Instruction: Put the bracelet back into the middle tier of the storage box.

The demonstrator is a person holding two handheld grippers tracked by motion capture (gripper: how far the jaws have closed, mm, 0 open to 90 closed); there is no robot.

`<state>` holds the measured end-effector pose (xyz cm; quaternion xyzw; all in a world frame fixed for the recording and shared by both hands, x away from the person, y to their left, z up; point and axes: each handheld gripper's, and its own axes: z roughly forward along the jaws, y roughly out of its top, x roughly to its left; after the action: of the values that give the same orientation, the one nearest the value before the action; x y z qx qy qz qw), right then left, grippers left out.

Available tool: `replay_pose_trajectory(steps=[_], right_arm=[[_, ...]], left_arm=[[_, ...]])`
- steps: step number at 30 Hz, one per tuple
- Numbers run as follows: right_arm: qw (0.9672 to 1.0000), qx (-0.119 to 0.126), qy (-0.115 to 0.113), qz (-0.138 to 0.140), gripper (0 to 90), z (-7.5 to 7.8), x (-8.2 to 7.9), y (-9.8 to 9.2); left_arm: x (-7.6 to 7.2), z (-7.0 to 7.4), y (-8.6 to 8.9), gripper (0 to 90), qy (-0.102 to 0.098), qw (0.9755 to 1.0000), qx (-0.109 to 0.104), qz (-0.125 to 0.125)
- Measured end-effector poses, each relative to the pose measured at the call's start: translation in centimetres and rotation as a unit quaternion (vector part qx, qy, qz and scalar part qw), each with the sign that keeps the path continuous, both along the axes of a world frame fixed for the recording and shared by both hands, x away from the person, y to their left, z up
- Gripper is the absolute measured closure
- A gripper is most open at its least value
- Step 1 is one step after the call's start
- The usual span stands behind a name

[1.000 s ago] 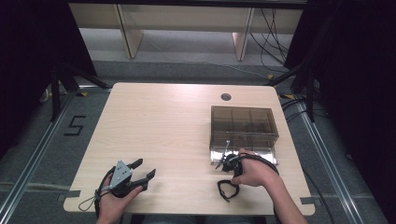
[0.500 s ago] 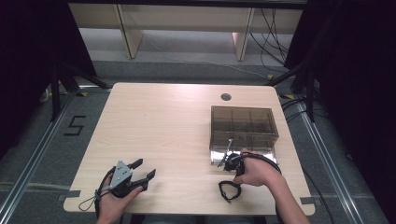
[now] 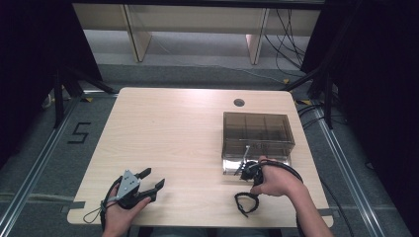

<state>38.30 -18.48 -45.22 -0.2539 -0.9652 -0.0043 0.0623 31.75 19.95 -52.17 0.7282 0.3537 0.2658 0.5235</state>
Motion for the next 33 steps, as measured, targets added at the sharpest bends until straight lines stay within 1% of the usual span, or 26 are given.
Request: replay_pose_trajectory(steps=[2, 3, 4, 5, 6, 10, 11, 12, 13, 14, 15, 18, 19, 21, 23, 24, 25, 27, 28, 29, 30, 31, 33], right_arm=[[1.0, 0.002, 0.002, 0.005, 85.3, 0.1, 0.1, -0.1], [1.0, 0.0, -0.002, -0.002, 85.3, 0.2, -0.1, -0.2], [1.0, 0.005, -0.002, 0.006, 85.3, 0.2, 0.0, -0.4], [1.0, 0.0, 0.0, -0.002, 85.3, 0.3, 0.0, -0.6], [1.0, 0.001, -0.001, 0.0, 85.3, 0.3, 0.0, -0.7], [1.0, -0.004, 0.0, -0.009, 85.3, 0.5, -0.2, -1.2], [0.9999, -0.001, 0.002, -0.012, 85.4, 0.5, -0.2, -1.4], [1.0, 0.002, 0.0, -0.008, 85.3, 0.4, -0.2, -1.5], [1.0, 0.002, 0.003, -0.006, 85.3, 0.5, -0.2, -1.6], [0.9999, 0.0, 0.006, -0.009, 85.4, 0.5, -0.2, -1.7], [0.9999, -0.003, 0.005, -0.016, 85.3, 0.5, -0.3, -1.8], [0.9997, -0.006, 0.004, -0.022, 85.3, 0.7, -0.4, -2.2], [0.9997, -0.005, 0.004, -0.022, 85.3, 0.8, -0.4, -2.4], [0.9997, -0.006, 0.003, -0.022, 85.3, 0.8, -0.4, -2.5], [0.9998, 0.001, 0.011, -0.016, 85.3, 0.8, -0.3, -2.8], [0.9998, -0.002, 0.005, -0.017, 85.3, 0.9, -0.3, -3.1], [0.9997, -0.004, 0.002, -0.026, 85.3, 0.9, -0.4, -3.1], [0.9996, -0.006, 0.004, -0.027, 85.3, 1.0, -0.4, -3.2], [0.9995, -0.008, 0.003, -0.032, 85.3, 1.1, -0.5, -3.2], [0.9997, -0.005, 0.002, -0.024, 85.3, 0.9, -0.4, -3.4], [0.9996, -0.008, 0.002, -0.027, 85.3, 1.0, -0.5, -3.5], [0.9997, -0.003, 0.004, -0.022, 85.3, 0.9, -0.4, -3.6], [0.9998, -0.003, 0.004, -0.018, 85.3, 0.9, -0.4, -3.8]], left_arm=[[0.0, 0.0, 0.0, 34.3, 0.0, 1.0, 0.0, 0.0], [0.0, 0.0, 0.0, 34.3, 0.0, 1.0, 0.001, -0.001], [0.0, 0.0, 0.0, 34.3, 0.0, 1.0, 0.001, -0.001], [0.0, 0.0, 0.0, 34.3, 0.0, 1.0, 0.001, 0.0], [0.0, 0.0, 0.0, 34.3, 0.0, 1.0, 0.001, 0.0], [0.0, 0.0, 0.0, 34.3, 0.001, 1.0, -0.001, 0.002], [0.0, 0.0, -0.1, 34.3, 0.001, 1.0, -0.002, 0.002], [0.0, 0.0, 0.0, 34.3, 0.001, 1.0, -0.001, 0.002], [0.0, 0.0, -0.1, 34.3, 0.001, 1.0, -0.002, 0.002], [0.0, 0.0, 0.0, 34.3, 0.001, 1.0, -0.001, 0.002], [0.0, 0.0, 0.0, 34.2, 0.0, 1.0, -0.001, 0.002], [0.0, 0.0, 0.0, 34.3, -0.002, 1.0, 0.001, -0.001], [0.0, 0.0, -0.1, 34.3, 0.001, 1.0, -0.001, 0.003], [0.0, 0.0, -0.1, 34.3, 0.0, 1.0, -0.001, 0.002], [0.0, 0.0, 0.0, 34.3, 0.001, 1.0, -0.001, 0.002], [0.0, 0.0, -0.1, 34.3, 0.0, 1.0, -0.001, 0.002], [0.0, 0.0, -0.1, 34.2, 0.0, 1.0, -0.001, 0.002], [0.0, 0.0, -0.1, 34.3, 0.0, 1.0, -0.001, 0.002], [0.0, 0.0, -0.1, 34.3, 0.0, 1.0, -0.001, 0.002], [0.0, 0.0, -0.1, 34.3, 0.0, 1.0, -0.001, 0.002], [0.0, 0.0, -0.1, 34.3, 0.0, 1.0, -0.001, 0.002], [0.0, 0.0, -0.1, 34.3, 0.001, 1.0, -0.001, 0.003], [0.0, 0.0, -0.1, 34.3, 0.001, 1.0, -0.001, 0.003]])
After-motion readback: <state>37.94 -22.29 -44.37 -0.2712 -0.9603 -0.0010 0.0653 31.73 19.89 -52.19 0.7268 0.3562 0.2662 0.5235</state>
